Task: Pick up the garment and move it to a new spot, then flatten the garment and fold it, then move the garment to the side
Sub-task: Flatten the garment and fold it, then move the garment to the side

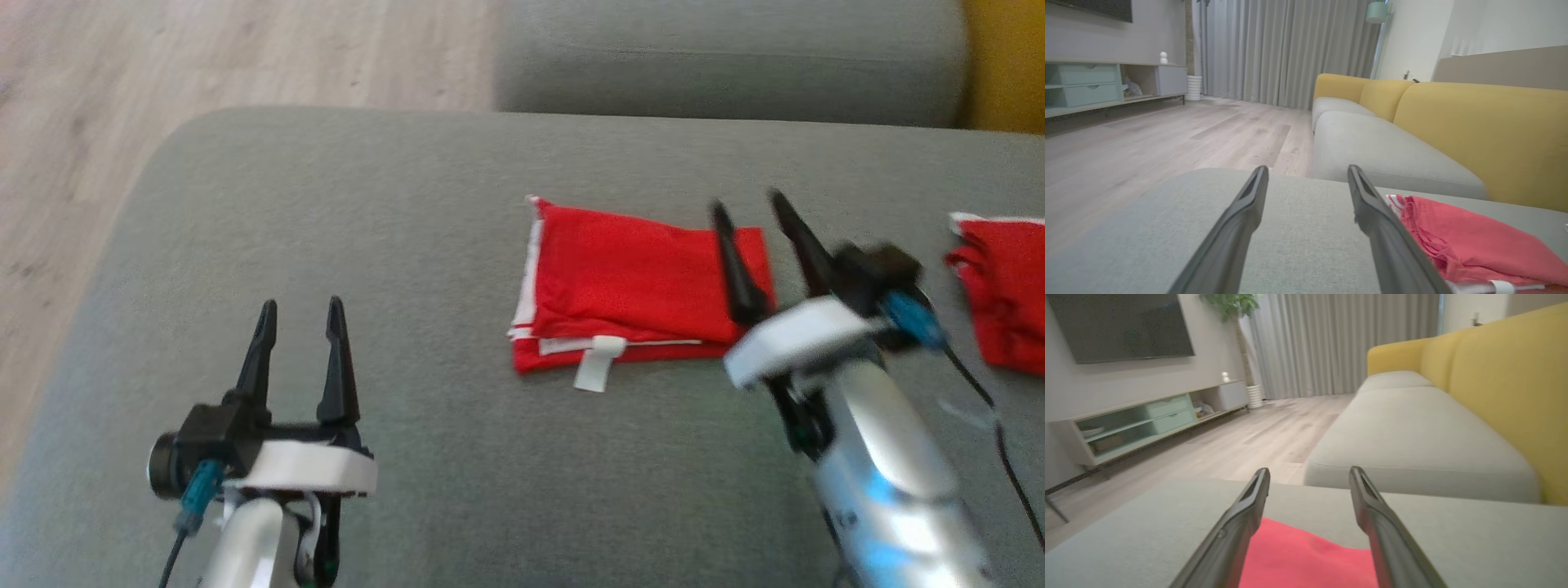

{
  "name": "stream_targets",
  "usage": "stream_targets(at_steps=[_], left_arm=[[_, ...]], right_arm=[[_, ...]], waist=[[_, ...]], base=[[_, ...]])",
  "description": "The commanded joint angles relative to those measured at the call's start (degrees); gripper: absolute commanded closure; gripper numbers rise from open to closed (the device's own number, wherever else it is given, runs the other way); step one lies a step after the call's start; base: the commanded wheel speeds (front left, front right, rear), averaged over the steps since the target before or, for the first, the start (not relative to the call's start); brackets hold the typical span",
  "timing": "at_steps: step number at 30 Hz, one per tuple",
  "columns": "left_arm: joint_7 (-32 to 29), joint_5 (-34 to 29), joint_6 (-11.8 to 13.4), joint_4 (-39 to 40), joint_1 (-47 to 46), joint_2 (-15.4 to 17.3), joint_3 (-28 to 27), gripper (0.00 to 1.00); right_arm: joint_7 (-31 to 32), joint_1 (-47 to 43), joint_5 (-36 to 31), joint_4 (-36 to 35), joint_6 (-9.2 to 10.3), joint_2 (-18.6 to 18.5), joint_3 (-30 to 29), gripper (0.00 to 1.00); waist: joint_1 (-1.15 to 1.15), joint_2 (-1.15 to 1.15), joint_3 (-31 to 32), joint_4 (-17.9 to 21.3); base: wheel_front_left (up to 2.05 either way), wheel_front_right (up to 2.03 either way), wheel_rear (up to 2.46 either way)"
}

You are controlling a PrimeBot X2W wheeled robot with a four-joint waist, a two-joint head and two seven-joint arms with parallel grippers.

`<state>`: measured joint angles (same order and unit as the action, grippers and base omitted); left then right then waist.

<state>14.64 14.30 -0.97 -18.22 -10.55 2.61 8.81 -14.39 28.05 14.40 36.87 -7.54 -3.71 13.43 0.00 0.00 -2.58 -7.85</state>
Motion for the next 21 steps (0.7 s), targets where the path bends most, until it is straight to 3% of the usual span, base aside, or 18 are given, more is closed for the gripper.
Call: stream_targets(at_steps=[1, 6, 14, 21], left_arm=[[0.4, -0.4, 0.4, 1.9, -0.6, 0.3, -2.5, 0.00], [0.4, -0.1, 0.4, 2.9, 1.4, 0.3, -4.1, 0.00], [0.4, -0.9, 0.7, 3.7, 4.6, 0.3, -5.8, 0.00], [0.4, -1.3, 0.3, 3.8, 3.0, 0.3, -4.0, 0.00]], right_arm=[[-0.6, -0.8, -1.4, -2.7, 0.05, 0.8, -0.6, 0.00], [-0.6, -8.9, -6.3, -9.7, 0.05, 0.8, -9.9, 0.00], [-0.6, -18.6, -7.1, -17.2, 0.05, 0.8, -12.6, 0.00], [-0.6, -17.8, -8.7, -16.6, 0.05, 0.8, -13.5, 0.00]], waist=[[0.00, 0.00, 1.0, 2.5], [0.00, 0.00, 1.9, 5.5], [0.00, 0.00, 1.9, 7.7], [0.00, 0.00, -0.5, 6.3]], base=[[0.00, 0.00, 0.00], [0.00, 0.00, 0.00], [0.00, 0.00, 0.00], [0.00, 0.00, 0.00]])
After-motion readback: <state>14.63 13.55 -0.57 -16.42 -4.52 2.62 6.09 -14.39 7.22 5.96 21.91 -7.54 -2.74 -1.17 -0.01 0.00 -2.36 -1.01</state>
